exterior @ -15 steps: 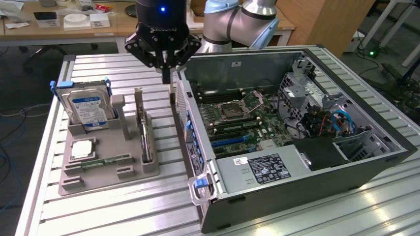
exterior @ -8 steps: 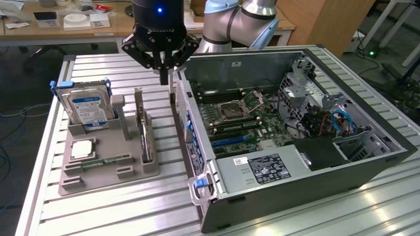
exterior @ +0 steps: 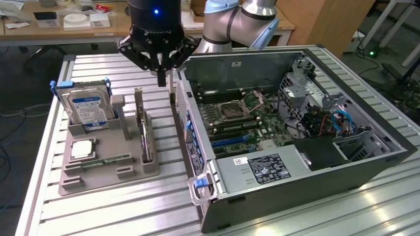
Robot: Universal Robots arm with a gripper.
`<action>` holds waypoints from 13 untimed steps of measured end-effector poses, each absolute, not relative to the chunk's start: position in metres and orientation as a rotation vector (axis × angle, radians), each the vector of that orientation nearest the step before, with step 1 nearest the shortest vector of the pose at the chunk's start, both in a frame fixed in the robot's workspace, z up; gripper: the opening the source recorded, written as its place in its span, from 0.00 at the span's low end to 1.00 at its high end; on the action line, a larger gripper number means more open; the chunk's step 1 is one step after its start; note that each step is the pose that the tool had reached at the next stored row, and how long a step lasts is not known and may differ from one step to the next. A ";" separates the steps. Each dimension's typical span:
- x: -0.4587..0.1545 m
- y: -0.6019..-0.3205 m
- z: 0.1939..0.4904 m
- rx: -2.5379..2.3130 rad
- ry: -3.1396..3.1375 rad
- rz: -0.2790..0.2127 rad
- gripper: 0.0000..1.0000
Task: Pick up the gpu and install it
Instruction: 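Reach for the gpu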
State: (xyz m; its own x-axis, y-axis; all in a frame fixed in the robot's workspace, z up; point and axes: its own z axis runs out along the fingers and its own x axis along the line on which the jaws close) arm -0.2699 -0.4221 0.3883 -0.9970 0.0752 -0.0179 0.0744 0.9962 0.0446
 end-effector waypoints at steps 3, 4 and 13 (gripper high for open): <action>-0.272 -0.423 0.388 0.117 3.119 0.069 0.10; -0.272 -0.424 0.388 0.117 3.119 0.069 0.10; -0.288 -0.427 0.387 0.117 3.119 0.069 0.10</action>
State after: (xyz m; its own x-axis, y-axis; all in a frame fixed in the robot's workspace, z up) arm -0.2877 -0.4265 0.3873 -0.9970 0.0753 -0.0179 0.0745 0.9962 0.0447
